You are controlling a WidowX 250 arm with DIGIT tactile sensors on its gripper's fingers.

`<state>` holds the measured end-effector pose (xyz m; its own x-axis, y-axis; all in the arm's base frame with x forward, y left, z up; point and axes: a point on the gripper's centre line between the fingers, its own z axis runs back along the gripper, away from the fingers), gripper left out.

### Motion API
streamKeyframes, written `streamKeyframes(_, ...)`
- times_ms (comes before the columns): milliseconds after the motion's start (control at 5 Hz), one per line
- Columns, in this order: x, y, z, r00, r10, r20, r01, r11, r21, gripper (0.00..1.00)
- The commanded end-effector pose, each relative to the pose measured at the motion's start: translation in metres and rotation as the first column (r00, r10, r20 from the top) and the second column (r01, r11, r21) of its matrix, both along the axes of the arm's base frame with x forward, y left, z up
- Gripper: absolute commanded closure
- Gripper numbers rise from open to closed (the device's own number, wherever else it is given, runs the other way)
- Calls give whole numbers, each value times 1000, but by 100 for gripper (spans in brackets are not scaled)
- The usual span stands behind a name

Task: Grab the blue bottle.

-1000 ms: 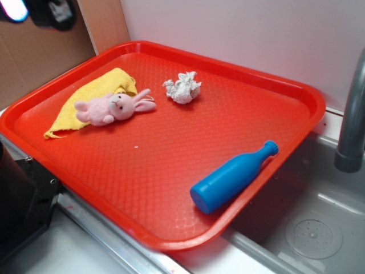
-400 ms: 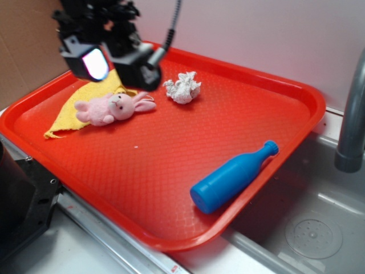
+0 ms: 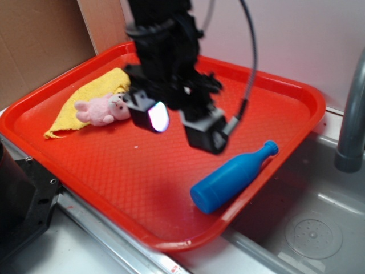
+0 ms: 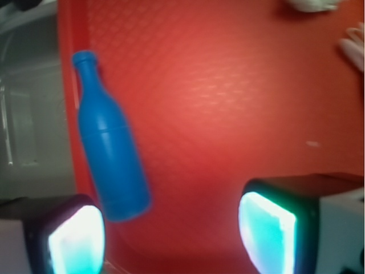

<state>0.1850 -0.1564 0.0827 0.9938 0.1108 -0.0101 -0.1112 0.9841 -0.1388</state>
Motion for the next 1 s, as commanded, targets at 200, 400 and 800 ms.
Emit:
streamKeyframes(200, 21, -40, -34, 999, -49, -9, 50, 998, 30, 0)
streamKeyframes(400, 25, -41, -45, 999, -49, -24, 50, 998, 43, 0)
streamKeyframes(800, 27, -42, -55, 998, -41, -37, 42, 998, 48, 100)
